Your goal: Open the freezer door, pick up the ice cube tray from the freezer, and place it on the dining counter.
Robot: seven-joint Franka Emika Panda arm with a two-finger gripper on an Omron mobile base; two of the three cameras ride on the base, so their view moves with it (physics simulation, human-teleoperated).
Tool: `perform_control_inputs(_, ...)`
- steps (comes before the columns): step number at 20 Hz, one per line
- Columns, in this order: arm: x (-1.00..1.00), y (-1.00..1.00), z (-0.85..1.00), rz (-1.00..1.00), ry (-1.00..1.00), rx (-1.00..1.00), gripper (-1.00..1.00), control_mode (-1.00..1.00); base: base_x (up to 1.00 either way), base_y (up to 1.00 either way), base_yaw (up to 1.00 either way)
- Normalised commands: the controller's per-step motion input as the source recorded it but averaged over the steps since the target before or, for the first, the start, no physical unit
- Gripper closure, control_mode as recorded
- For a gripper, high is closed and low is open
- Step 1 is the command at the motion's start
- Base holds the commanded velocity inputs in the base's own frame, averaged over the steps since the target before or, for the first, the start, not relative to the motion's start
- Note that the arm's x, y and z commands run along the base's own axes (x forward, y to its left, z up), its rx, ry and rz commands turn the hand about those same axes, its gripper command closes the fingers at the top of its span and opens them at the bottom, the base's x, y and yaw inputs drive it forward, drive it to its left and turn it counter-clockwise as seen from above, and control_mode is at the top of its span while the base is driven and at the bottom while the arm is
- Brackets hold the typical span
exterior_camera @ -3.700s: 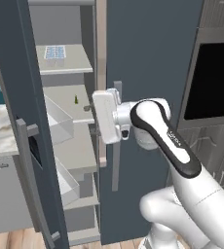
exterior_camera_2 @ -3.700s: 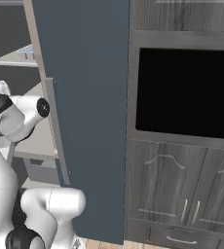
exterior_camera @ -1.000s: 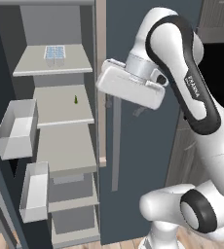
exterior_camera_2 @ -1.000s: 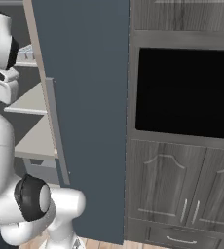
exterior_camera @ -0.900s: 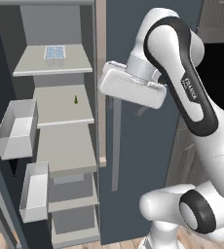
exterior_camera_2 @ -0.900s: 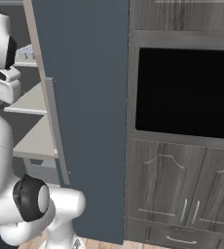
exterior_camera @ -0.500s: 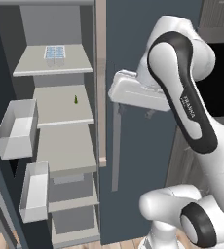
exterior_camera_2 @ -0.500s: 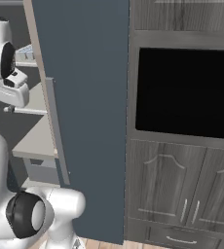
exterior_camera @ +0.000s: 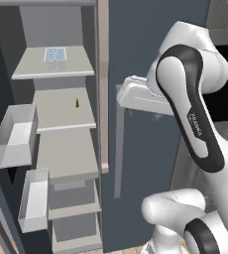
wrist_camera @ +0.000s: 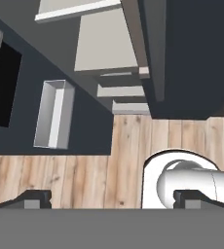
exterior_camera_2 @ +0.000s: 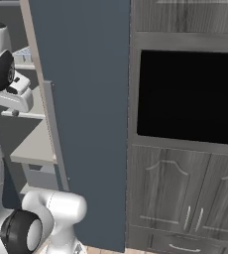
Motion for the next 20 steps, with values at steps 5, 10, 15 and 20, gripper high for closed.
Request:
perform_control_inputs(5, 0.00, 0.00, 0.00, 0.00, 0.00, 0.00, -1.00, 1.00, 0.54, 0.00, 0.00)
perform_control_inputs(10, 0.00, 0.00, 0.00, 0.00, 0.00, 0.00, -1.00, 1.00, 0.27, 0.04, 0.00)
perform_control_inputs(15, 0.00, 0.00, 0.00, 0.00, 0.00, 0.00, -1.00, 1.00, 0.00, 0.39, 0.00)
perform_control_inputs(20, 0.00, 0.00, 0.00, 0.00, 0.00, 0.00, -1.00, 1.00, 0.04, 0.40, 0.00)
